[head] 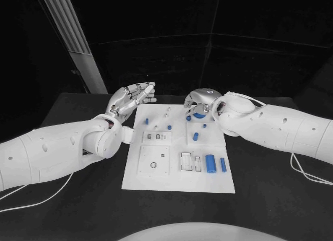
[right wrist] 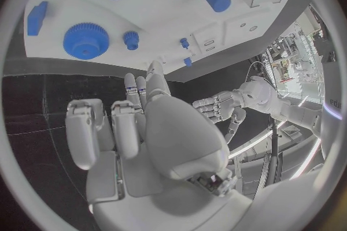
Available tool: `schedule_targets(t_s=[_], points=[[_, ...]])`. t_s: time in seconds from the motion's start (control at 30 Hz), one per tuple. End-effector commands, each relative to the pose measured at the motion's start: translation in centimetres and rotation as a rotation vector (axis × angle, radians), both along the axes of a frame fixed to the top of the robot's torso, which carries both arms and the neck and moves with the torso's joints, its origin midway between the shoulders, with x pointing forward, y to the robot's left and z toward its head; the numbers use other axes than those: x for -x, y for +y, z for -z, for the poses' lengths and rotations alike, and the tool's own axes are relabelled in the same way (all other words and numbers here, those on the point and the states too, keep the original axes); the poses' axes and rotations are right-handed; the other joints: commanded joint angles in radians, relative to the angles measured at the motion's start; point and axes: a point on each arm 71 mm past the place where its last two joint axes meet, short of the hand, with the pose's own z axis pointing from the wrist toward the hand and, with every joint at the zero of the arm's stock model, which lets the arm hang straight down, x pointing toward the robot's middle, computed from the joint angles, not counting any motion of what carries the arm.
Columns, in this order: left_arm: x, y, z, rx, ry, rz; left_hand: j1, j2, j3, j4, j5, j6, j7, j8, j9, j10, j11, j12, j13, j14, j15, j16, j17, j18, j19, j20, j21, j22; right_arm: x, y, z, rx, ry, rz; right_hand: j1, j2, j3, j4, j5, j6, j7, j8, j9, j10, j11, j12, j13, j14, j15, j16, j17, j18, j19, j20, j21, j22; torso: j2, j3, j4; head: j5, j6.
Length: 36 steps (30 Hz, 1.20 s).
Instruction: Assemble the parts on the task board
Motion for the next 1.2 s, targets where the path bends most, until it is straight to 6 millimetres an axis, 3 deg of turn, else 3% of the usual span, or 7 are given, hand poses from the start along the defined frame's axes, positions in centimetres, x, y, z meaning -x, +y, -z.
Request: schedule_targets(t_s=[0.03, 0.5, 0.7, 1.2], points=[[0.5, 0.3, -2.0, 0.108, -0.252, 0.003, 0.0, 0.01, 0.007, 0.0, 0.002, -0.005, 0.124, 0.004, -0.001, -0.006, 0.0, -0.007, -0.001, -0.008, 0.001, -0.004, 0.0, 0.004, -0.005, 0.0, -0.002, -0.001, -0.1, -0.1, 0.3, 0.06, 0.025, 0.022, 0.01, -0.002, -0.001, 0.005, 0.0, 0.0, -0.004, -0.008, 0.001, 0.006, -0.004, -0.007, 0.0, 0.079, -0.007, 0.004, 0.135, -0.007, 0.105, -0.008, 0.003, 0.263, 0.0, -0.0003, -0.0007, -0.003, -0.001], [0.4, 0.3, -2.0, 0.107, -0.251, 0.002, 0.001, 0.012, 0.007, 0.0, 0.002, -0.006, 0.124, 0.006, -0.002, -0.007, 0.0, -0.007, -0.001, -0.009, 0.001, -0.004, 0.0, 0.004, -0.005, 0.0, -0.002, -0.001, -0.6, 0.1, 1.0, 0.095, 0.064, 0.044, 0.018, -0.001, 0.0, 0.005, 0.0, 0.002, -0.007, -0.019, 0.001, 0.011, -0.007, -0.015, 0.0, 0.079, -0.009, 0.004, 0.136, -0.007, 0.105, -0.009, 0.003, 0.263, 0.0, -0.0008, -0.0002, -0.008, -0.005], [0.4, 0.3, -1.9, 0.107, -0.25, 0.004, 0.001, 0.012, 0.007, 0.0, 0.002, -0.006, 0.124, 0.006, -0.002, -0.007, 0.0, -0.007, -0.001, -0.009, 0.001, -0.004, 0.0, 0.004, -0.005, 0.0, -0.002, -0.001, -0.8, 0.4, 1.5, 0.109, 0.075, 0.049, 0.022, 0.001, 0.001, 0.009, 0.0, 0.011, -0.01, -0.027, 0.003, 0.027, -0.01, -0.02, 0.001, 0.078, -0.012, 0.003, 0.131, -0.007, 0.105, -0.011, 0.003, 0.263, 0.001, -0.0007, 0.0009, -0.019, -0.01], [0.3, 0.3, -1.9, 0.107, -0.249, 0.004, 0.002, 0.014, 0.007, 0.0, 0.002, -0.008, 0.124, 0.007, -0.002, -0.007, 0.0, -0.007, -0.001, -0.01, 0.001, -0.005, 0.0, 0.004, -0.005, 0.0, -0.002, -0.001, -0.7, 0.6, 2.3, 0.157, 0.124, 0.068, 0.027, 0.001, -0.004, 0.02, 0.0, 0.025, -0.012, -0.048, 0.003, 0.065, -0.014, -0.035, 0.0, 0.078, -0.017, 0.003, 0.129, -0.007, 0.105, -0.016, 0.003, 0.263, 0.001, -0.0011, -0.0008, -0.018, -0.016]])
